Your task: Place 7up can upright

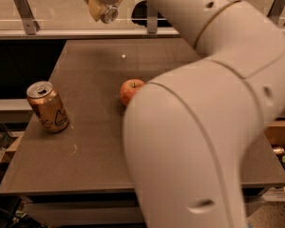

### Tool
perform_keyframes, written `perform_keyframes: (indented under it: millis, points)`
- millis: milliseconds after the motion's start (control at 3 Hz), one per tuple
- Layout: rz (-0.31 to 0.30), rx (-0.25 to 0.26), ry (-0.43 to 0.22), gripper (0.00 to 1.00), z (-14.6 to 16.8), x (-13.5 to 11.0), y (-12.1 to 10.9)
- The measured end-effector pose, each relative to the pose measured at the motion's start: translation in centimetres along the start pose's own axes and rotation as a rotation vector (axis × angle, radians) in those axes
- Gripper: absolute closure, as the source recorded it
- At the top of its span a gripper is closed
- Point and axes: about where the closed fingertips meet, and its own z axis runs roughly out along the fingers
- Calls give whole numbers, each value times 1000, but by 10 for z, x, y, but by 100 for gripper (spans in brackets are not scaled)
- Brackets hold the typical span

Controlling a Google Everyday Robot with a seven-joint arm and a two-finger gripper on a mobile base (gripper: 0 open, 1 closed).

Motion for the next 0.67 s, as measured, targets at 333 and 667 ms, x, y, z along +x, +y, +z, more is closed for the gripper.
perform_keyframes:
  millis: [333,667]
  points:
    - [4,37,-148,100,-49,12,-15]
    - [-11,4,-180,100,-34,23,5]
